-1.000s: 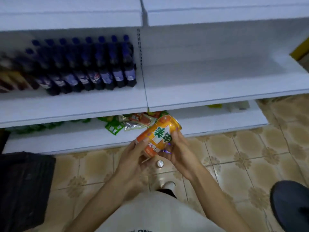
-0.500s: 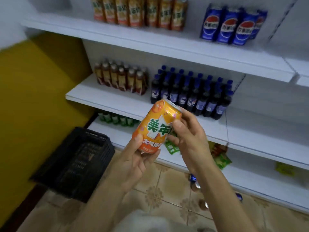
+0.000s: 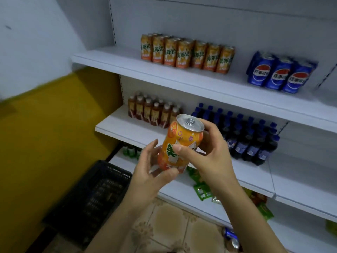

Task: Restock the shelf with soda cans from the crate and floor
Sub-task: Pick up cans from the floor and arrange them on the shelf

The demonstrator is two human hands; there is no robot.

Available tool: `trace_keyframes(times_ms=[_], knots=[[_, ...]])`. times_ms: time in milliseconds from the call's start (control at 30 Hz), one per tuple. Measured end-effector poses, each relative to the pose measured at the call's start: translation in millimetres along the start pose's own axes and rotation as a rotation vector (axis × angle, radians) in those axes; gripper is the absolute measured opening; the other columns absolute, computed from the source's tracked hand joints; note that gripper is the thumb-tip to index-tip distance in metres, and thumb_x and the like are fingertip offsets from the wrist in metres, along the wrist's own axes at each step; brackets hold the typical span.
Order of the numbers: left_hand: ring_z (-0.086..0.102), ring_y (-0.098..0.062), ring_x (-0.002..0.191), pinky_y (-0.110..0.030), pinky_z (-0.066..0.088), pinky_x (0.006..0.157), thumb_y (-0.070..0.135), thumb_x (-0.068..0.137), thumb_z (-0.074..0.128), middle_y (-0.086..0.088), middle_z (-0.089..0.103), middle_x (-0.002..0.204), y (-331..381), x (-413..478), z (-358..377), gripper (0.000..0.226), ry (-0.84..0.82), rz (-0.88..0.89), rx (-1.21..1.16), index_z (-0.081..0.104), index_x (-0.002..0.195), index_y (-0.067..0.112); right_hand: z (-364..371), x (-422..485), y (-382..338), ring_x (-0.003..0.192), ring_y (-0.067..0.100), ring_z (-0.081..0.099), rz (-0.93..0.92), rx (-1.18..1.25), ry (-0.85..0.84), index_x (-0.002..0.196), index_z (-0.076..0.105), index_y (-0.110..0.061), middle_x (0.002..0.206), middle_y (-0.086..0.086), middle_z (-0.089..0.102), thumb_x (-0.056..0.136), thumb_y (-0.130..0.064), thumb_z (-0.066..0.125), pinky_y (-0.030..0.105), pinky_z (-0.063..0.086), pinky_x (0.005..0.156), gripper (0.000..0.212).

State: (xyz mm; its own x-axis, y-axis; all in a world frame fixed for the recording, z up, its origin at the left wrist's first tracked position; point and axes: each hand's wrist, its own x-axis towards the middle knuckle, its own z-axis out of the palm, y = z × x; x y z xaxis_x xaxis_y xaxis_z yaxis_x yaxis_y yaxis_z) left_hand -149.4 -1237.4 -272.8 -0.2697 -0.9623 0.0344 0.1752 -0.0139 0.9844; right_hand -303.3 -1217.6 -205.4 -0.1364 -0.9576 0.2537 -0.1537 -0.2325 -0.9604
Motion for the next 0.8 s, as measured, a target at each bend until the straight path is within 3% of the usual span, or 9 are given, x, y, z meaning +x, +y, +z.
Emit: trace_keyframes(times_ms=[100, 233, 400, 500, 600, 667, 800], knots=[[0.053, 0.007, 0.116, -0.02, 0.051, 0.087, 0.049, 0.052, 0.088, 0.028, 0.051, 0.13, 18.3, 28.8, 9.2, 0.1, 0.017, 0.121, 0.227, 0.033, 0.136, 0.049, 2.9, 29.1, -5.7, 0.103, 0.009, 0.065, -0.042, -0.035, -0.013, 0.12, 0.055, -0.028, 0.112, -0.01, 0.066, 0.069, -0.016, 0.085, 0.036, 0.057, 0.086, 0.061], [0.063, 0.004, 0.103, -0.021, 0.055, 0.081, 0.031, 0.062, 0.084, 0.025, 0.062, 0.113, 41.0, 84.0, 26.3, 0.077, 0.067, 0.246, 0.245, 0.041, 0.123, 0.049, 0.5, 81.9, -17.0, 0.101, 0.007, 0.066, -0.107, -0.019, -0.016, 0.123, 0.054, -0.025, 0.111, -0.007, 0.068, 0.067, -0.016, 0.086, 0.031, 0.057, 0.085, 0.065], [0.064, 0.002, 0.101, -0.023, 0.055, 0.081, 0.015, 0.073, 0.079, 0.022, 0.065, 0.109, 64.3, 154.4, 35.5, 0.066, 0.071, 0.3, 0.224, 0.043, 0.125, 0.034, -22.0, 148.0, -27.2, 0.102, -0.006, 0.06, -0.09, -0.052, -0.078, 0.136, 0.034, -0.044, 0.119, -0.013, 0.059, 0.058, -0.045, 0.078, 0.013, 0.053, 0.078, 0.089], [0.064, 0.005, 0.097, -0.018, 0.054, 0.076, 0.016, 0.073, 0.078, 0.022, 0.066, 0.104, 76.2, 195.2, 45.9, 0.059, 0.063, 0.313, 0.205, 0.045, 0.118, 0.035, -43.7, 180.9, -22.1, 0.11, -0.004, 0.057, -0.086, -0.077, -0.085, 0.137, 0.031, -0.043, 0.123, -0.015, 0.057, 0.058, -0.045, 0.076, 0.01, 0.052, 0.076, 0.09], [0.066, 0.0, 0.095, -0.022, 0.055, 0.076, 0.035, 0.064, 0.078, 0.017, 0.068, 0.102, 79.3, 229.3, 59.1, 0.063, 0.065, 0.304, 0.201, 0.047, 0.118, 0.031, -64.7, 210.7, -14.4, 0.11, 0.001, 0.059, -0.077, -0.088, -0.06, 0.141, 0.034, -0.035, 0.127, -0.01, 0.057, 0.066, -0.044, 0.074, 0.013, 0.054, 0.074, 0.086], [0.066, 0.002, 0.093, -0.019, 0.054, 0.075, 0.03, 0.068, 0.08, 0.018, 0.068, 0.101, 77.1, 248.3, 67.3, 0.06, 0.068, 0.309, 0.224, 0.047, 0.117, 0.032, -74.6, 229.1, -13.1, 0.108, 0.002, 0.061, -0.083, -0.129, -0.04, 0.142, 0.034, -0.035, 0.127, -0.011, 0.057, 0.068, -0.047, 0.071, 0.017, 0.055, 0.075, 0.083], [0.065, 0.002, 0.096, -0.019, 0.055, 0.076, 0.017, 0.074, 0.08, 0.017, 0.065, 0.107, 68.1, 282.2, 81.0, 0.062, 0.063, 0.327, 0.245, 0.044, 0.122, 0.031, -83.3, 259.8, -10.9, 0.112, 0.003, 0.057, -0.111, -0.259, -0.016, 0.14, 0.034, -0.036, 0.127, -0.016, 0.055, 0.07, -0.055, 0.071, 0.027, 0.053, 0.089, 0.082]])
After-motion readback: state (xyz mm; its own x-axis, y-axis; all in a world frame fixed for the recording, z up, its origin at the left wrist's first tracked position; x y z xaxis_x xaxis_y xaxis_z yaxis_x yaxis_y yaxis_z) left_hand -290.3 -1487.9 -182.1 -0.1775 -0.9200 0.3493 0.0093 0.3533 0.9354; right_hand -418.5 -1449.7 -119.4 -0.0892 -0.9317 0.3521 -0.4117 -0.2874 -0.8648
